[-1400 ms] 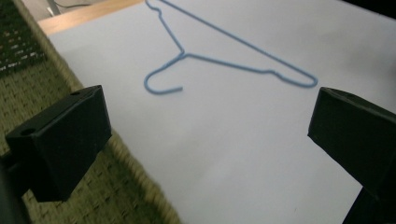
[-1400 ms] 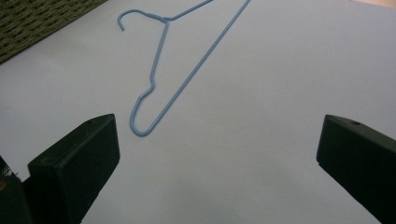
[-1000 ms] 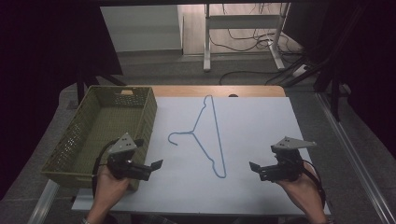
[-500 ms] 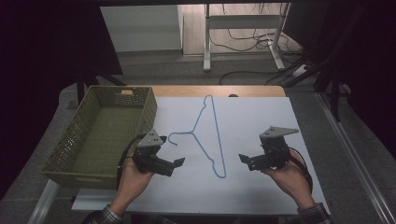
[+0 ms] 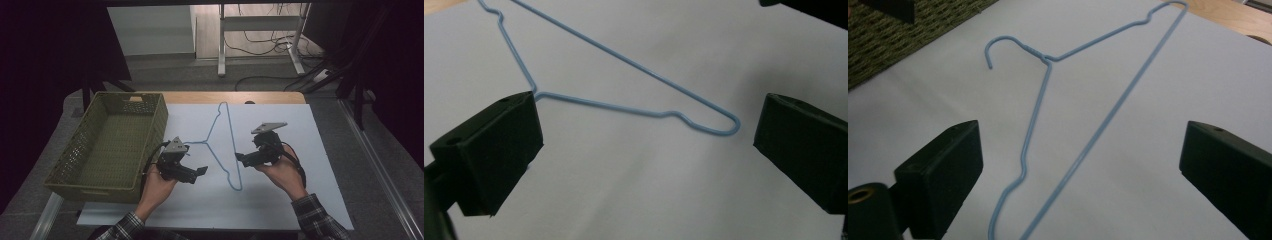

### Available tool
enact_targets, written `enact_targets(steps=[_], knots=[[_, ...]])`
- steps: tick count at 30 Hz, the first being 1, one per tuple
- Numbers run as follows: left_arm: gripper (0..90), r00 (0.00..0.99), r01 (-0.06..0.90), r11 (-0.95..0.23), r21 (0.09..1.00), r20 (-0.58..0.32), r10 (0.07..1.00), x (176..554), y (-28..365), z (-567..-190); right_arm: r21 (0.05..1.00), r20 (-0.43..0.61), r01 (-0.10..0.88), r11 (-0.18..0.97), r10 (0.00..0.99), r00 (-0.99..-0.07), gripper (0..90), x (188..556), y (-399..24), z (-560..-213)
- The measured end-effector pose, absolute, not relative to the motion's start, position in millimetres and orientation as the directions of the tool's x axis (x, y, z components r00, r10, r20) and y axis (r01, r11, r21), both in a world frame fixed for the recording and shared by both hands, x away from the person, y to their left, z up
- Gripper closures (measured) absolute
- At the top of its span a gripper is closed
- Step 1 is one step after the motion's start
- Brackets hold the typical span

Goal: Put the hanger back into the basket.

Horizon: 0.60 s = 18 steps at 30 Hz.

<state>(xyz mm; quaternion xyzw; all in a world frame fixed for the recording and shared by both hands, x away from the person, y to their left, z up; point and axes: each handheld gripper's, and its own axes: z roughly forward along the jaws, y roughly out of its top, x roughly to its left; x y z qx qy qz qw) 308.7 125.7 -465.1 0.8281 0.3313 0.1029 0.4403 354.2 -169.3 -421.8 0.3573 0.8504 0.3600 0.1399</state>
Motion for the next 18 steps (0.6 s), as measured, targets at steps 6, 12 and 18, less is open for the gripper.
enact_targets(steps=[6, 12, 18], knots=[[0.0, 0.765, 0.457, -0.400, 0.794, -0.121, 0.633, 308.5, 127.0, -476.6, 0.703, 0.016, 0.510, 0.495, 0.706, -0.708, 8.8, 377.6, -144.3, -433.7], [0.0, 0.770, 0.458, -0.420, 0.784, -0.114, 0.627, 308.1, 124.9, -490.1, 0.680, -0.008, 0.502, 0.534, 0.690, -0.723, 24.2, 395.2, -117.5, -452.0], [0.0, 0.775, 0.465, -0.454, 0.760, -0.102, 0.623, 311.9, 122.8, -499.5, 0.648, 0.022, 0.521, 0.555, 0.671, -0.741, 46.7, 411.7, -97.3, -475.2]])
